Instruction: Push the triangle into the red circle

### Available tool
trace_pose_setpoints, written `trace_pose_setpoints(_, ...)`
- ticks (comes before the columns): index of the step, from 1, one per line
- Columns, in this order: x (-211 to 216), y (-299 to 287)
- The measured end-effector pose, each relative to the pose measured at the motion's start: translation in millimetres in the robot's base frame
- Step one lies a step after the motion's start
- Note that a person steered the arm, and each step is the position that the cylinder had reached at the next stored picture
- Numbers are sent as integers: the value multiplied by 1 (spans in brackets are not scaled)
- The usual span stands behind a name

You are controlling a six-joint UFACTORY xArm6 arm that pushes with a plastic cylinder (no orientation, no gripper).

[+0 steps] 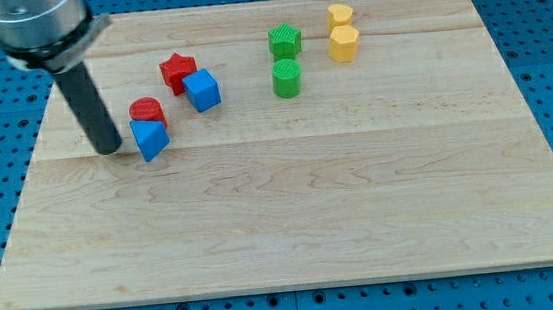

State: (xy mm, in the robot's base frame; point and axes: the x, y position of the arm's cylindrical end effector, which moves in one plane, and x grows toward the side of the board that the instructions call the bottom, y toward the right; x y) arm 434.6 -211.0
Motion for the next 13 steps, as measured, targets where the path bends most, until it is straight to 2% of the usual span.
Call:
trace_pose_setpoints(6,-1,36)
trace_pose_setpoints(11,6,36)
trace_pose_setpoints(13,39,38)
